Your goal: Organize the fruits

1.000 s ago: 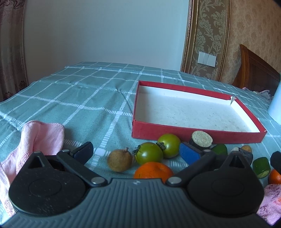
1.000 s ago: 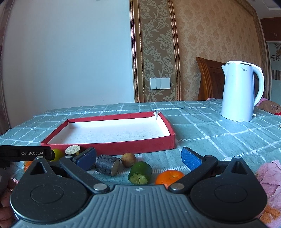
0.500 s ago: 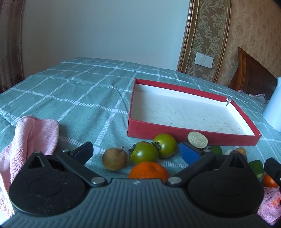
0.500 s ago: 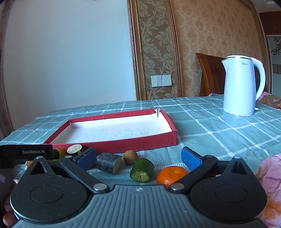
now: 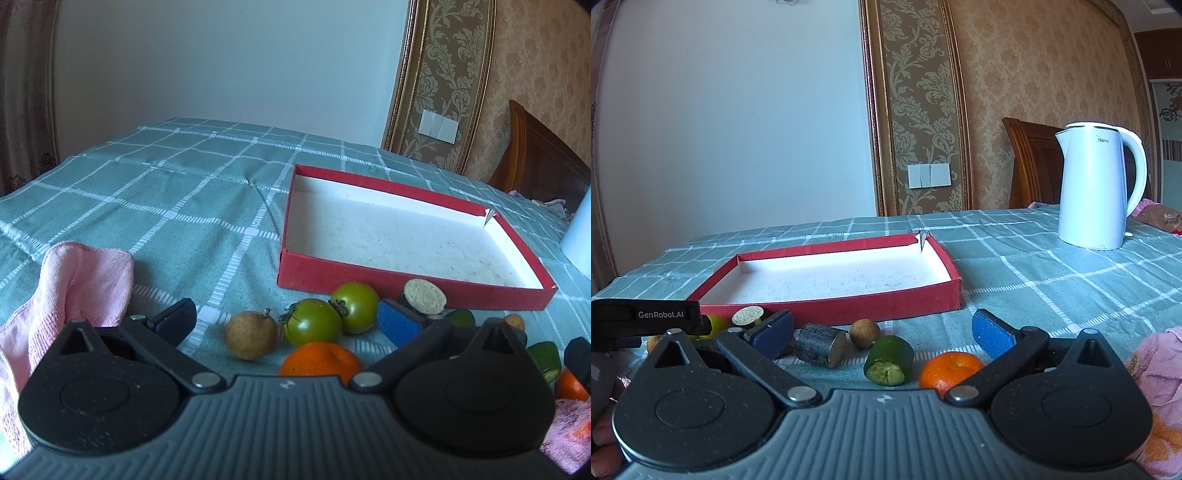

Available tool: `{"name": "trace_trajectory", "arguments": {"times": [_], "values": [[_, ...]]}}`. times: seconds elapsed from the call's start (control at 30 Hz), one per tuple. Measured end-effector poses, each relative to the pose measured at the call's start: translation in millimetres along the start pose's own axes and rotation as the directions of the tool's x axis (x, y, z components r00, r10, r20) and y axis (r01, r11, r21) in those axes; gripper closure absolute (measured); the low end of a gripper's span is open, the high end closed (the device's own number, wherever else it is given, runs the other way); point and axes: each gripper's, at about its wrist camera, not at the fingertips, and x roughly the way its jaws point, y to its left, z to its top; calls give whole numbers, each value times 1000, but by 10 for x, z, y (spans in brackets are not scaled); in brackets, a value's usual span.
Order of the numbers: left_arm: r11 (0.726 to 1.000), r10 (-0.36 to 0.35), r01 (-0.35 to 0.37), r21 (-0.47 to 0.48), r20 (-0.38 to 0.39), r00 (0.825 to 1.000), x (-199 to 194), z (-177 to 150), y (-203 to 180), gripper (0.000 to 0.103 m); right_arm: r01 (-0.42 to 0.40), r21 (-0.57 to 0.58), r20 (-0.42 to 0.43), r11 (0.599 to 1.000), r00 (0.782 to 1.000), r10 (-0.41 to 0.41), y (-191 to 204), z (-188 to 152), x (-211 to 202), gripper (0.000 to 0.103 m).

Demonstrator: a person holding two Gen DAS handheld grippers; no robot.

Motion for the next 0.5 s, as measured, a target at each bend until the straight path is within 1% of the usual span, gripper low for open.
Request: {"name": "trace_trajectory", "arguments": {"times": [0.1, 0.5], "values": [[1000, 8, -8, 22, 1, 1000, -10, -5, -44, 0, 0, -2, 2, 1000, 1000, 0, 4, -4, -7, 0], [999, 9, -10, 32, 28, 1000, -48, -18, -46, 0, 4, -16, 14, 1000, 1000, -4, 14, -2, -34, 0]]}}
